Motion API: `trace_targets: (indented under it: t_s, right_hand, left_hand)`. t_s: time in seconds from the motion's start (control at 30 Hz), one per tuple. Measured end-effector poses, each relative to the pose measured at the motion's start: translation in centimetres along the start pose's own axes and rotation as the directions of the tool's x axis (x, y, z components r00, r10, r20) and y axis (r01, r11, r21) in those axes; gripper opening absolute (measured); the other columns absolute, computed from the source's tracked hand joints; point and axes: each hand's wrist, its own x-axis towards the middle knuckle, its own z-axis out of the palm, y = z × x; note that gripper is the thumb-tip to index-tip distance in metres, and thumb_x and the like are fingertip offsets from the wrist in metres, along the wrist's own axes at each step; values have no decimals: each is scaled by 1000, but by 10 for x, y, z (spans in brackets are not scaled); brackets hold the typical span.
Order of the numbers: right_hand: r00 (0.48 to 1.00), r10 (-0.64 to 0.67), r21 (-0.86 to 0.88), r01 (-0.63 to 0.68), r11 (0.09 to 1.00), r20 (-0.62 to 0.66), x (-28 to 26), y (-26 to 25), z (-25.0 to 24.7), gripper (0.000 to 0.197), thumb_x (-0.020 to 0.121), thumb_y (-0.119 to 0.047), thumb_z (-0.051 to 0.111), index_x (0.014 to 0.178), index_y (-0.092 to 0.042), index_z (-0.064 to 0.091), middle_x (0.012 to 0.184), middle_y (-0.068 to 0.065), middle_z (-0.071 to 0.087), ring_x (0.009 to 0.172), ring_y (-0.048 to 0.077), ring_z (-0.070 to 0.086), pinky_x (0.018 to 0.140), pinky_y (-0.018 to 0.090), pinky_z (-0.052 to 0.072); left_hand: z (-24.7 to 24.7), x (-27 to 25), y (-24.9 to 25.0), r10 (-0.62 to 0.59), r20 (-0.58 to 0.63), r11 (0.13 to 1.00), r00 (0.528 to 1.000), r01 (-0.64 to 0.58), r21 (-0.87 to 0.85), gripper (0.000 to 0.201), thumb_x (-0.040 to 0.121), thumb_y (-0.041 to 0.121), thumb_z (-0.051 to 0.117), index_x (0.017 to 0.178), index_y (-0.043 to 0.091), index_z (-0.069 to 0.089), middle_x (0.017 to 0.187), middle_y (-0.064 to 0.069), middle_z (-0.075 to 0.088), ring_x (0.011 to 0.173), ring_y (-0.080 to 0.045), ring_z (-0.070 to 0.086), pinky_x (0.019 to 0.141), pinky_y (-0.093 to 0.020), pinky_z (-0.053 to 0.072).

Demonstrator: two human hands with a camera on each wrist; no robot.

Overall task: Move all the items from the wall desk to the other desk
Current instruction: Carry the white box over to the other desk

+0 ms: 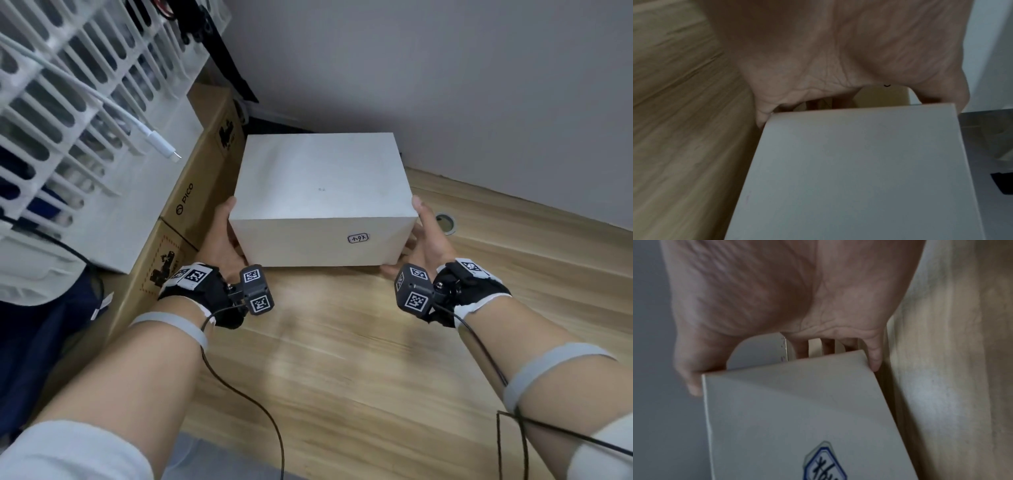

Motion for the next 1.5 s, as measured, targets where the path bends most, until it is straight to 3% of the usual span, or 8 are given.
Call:
trace_targets:
  t_s: [0.13,0.27,0.37,0.5,0.7,1.1,1.23,1.5]
  right_hand:
    - [1000,-12,49,13,999,-26,-18,5,-11,48,82,-60,62,112,-22,65,111,2,62,98,26,64,92,48,49]
    - [997,-37,116,44,992,-61,-43,4,-35,45,81,-58,65,108,-22,66,104,3,63,93,26,63,78,42,51]
    - [994,-79,150,89,985,-69,-71,-4,-67,42,80,-58,66,104,-24,68,105,4,64,96,27,63,88,49,51]
    - [988,-124,209,141,968,-91,-115,-16,-130,41,78,-55,69,103,-23,68,110,6,63,88,26,63,87,52,51]
    - [966,-182,279,228,933,-182,-203,-19,-283,60,75,-57,70,122,-20,63,105,7,61,77,25,66,60,41,55]
    - [859,-232,333,406,851,-456,-412,-13,-644,51,74,-62,68,106,-23,63,109,7,58,98,34,60,74,46,53]
    - [815,-222,334,445,831,-535,-452,-8,-714,64,76,-65,64,125,-24,57,121,9,55,109,36,57,63,40,54]
    - [797,-184,380,459,803,-575,-469,-34,-809,59,77,-63,65,124,-27,58,121,6,56,103,35,58,65,41,54]
  left_hand:
    - [4,-8,-12,40,-40,996,998,-37,75,73,59,57,83,120,21,63,119,-5,70,101,-27,69,84,-49,54]
    - [26,-33,-33,25,67,992,997,-33,123,63,66,56,77,113,16,65,73,-4,73,72,-26,73,62,-41,56]
    - [52,-57,-53,-3,161,966,987,-39,255,84,66,66,69,132,14,58,101,-9,64,76,-30,67,60,-41,55]
    - [102,-99,-99,9,155,953,988,-56,297,67,63,67,68,111,21,63,110,-5,61,83,-27,67,77,-41,53]
    - [199,-172,-230,-2,218,917,976,-85,390,45,86,59,52,93,15,57,51,-2,61,33,-17,56,39,-24,48]
    - [393,-285,-544,-332,429,724,840,-64,686,64,82,71,50,110,13,56,94,2,57,55,-20,60,47,-28,51]
    - [438,-304,-608,-440,461,636,771,-94,766,91,65,86,57,125,17,59,142,4,48,127,-20,52,61,-34,54]
    - [514,-306,-697,-453,426,658,783,-29,753,59,76,62,64,113,16,60,111,-10,55,89,-32,60,60,-41,57]
